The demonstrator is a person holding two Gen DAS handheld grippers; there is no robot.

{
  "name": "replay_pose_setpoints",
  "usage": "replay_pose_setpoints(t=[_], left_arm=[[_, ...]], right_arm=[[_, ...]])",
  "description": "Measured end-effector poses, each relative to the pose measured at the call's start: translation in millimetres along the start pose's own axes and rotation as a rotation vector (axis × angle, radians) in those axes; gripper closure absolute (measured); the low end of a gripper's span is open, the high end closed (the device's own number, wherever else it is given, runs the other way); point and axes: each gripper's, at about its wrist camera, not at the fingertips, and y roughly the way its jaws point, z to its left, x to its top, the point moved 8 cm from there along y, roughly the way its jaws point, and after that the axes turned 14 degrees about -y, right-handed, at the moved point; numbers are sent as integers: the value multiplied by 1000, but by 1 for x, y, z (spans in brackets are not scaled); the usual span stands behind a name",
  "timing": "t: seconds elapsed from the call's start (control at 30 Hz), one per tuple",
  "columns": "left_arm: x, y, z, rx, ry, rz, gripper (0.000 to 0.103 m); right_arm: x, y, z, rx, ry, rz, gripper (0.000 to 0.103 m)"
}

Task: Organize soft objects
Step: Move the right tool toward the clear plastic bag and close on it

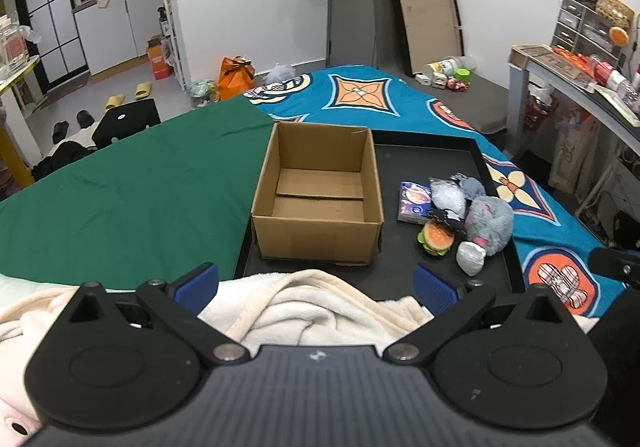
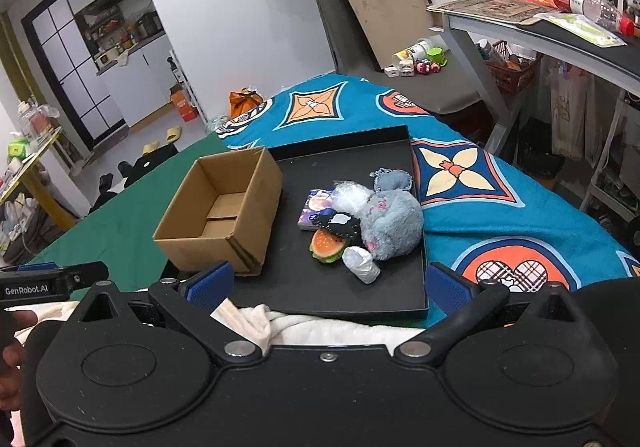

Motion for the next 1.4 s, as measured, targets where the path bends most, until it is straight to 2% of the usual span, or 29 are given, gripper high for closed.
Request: replay_pose_setpoints(t=[0.23, 0.43, 0.87, 1.03, 1.23, 1.4], left_arm=[[6, 19, 4, 26, -42, 7, 1], [4, 41, 8, 75, -40, 48, 1], [20, 76, 14, 114, -62, 44, 3], [24, 89, 18, 118, -80, 39, 4], [28, 109, 24, 131, -93, 41, 11], [32, 124, 29, 135, -107, 46, 19]], right_arm=[[-5, 20, -14, 5, 44, 19, 0], [-9, 33, -26, 3, 71, 30, 0], [-22, 75, -46, 26, 175, 70, 0], [-25, 97, -52, 44, 227, 83, 5], [-29, 123, -59, 67, 285, 106, 13], [-28, 141, -60, 95, 317, 123, 14]])
